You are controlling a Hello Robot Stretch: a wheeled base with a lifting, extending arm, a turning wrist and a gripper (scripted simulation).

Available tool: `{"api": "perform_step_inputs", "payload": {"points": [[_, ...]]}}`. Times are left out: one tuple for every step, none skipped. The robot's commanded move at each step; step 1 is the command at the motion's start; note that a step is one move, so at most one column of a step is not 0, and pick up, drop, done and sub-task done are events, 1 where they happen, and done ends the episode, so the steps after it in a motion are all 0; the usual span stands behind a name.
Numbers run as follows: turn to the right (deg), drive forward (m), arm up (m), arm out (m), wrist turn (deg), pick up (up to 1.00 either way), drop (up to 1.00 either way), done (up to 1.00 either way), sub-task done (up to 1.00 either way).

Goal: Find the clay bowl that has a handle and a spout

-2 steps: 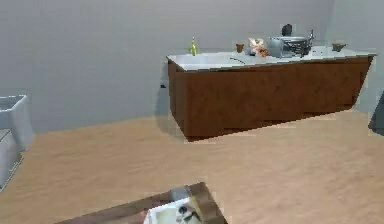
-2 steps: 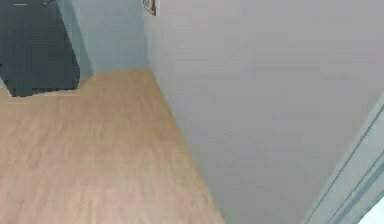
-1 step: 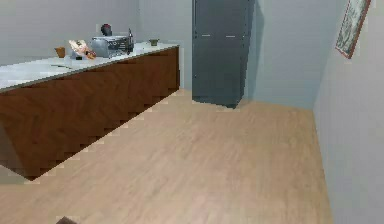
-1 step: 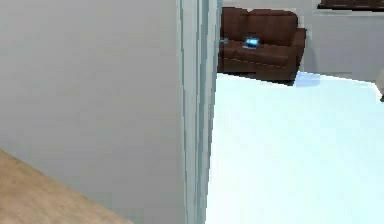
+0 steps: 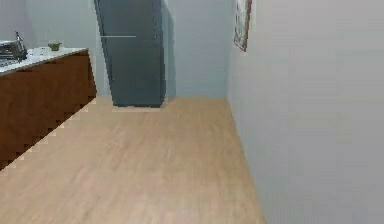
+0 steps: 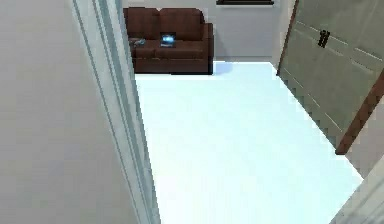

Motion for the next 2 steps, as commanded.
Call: {"api": "perform_step_inputs", "payload": {"points": [[0.0,0.45,0.0,0.0,0.0,0.0,0.0,0.0,0.0],[-33.0,0.0,0.0,0.0,0.0,0.0,0.0,0.0,0.0]]}}
